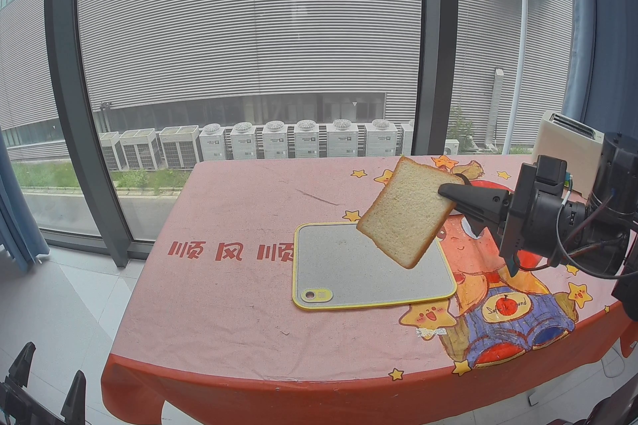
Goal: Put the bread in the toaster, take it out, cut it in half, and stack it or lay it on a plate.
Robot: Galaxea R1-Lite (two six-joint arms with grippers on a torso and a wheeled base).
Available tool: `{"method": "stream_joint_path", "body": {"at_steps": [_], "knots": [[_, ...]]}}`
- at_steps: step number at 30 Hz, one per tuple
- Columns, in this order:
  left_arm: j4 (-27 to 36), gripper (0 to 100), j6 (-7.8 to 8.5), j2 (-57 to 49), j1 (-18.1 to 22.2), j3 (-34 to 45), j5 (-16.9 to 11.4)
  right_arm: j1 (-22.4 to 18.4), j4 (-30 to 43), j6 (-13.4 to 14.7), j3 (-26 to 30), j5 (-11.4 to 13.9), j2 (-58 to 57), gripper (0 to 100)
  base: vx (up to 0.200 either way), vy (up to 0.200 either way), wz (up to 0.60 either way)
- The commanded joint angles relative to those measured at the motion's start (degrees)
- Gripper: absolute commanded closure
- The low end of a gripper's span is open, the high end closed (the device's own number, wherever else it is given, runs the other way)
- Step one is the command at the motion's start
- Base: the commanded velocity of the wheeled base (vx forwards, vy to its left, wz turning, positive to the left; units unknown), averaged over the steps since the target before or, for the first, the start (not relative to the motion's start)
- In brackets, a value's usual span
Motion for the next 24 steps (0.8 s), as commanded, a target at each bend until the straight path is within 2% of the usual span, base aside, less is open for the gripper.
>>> {"method": "stream_joint_path", "body": {"at_steps": [1, 2, 8, 17, 24], "knots": [[0.0, 0, -0.01, -0.4, 0.0, 0.92, 0.0, -0.29, -1.23, 0.57, 0.46, -0.03, 4.12, 100, 0.0, 0.0, 0.0], [0.0, 0, -0.01, -0.4, 0.0, 0.92, 0.0, -0.2, -1.23, 0.57, 0.37, -0.03, 4.21, 100, 0.0, 0.0, 0.0], [0.0, 0, -0.01, -0.4, 0.0, 0.92, 0.0, -0.38, -3.78, 4.96, 0.11, -0.03, 6.49, 100, 0.0, 0.0, 0.0], [0.0, 0, -0.01, -0.4, 0.0, 0.92, 0.0, -0.73, -11.07, 4.7, 1.25, -0.83, 12.91, 100, 0.0, 0.0, 0.0], [0.0, 0, -0.01, -0.4, 0.0, 0.92, 0.0, -0.82, -11.34, 4.52, 1.78, -0.83, 15.37, 100, 0.0, 0.0, 0.0]]}}
